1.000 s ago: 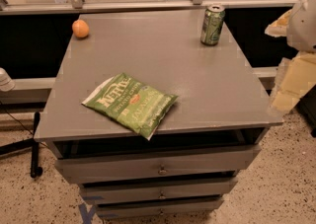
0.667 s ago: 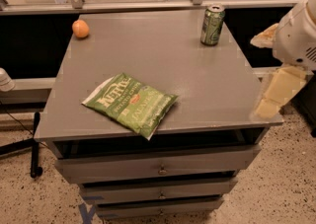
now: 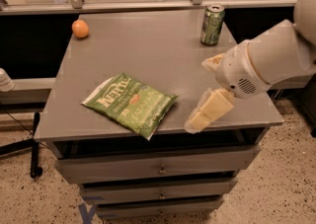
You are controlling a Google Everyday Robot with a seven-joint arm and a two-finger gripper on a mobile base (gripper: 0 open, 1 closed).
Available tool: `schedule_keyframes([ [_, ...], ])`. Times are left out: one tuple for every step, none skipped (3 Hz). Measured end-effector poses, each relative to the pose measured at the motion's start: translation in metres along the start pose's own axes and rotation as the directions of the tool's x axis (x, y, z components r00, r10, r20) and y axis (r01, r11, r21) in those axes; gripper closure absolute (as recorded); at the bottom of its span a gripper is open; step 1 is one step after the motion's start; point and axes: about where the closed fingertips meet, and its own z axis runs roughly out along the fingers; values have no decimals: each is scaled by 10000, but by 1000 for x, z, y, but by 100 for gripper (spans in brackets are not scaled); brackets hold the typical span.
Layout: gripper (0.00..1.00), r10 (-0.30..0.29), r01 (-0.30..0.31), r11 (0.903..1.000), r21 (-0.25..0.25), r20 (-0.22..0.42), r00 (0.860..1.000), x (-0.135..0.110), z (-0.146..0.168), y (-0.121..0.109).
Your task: Move green jalapeno chip bag near green can
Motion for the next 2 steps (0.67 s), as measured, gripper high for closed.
schedule_keyframes([
  [0,398,-355,9984,-444,989,9943,-20,45,21],
  [0,593,-442,9949,-905,1711,9835,-37,82,42],
])
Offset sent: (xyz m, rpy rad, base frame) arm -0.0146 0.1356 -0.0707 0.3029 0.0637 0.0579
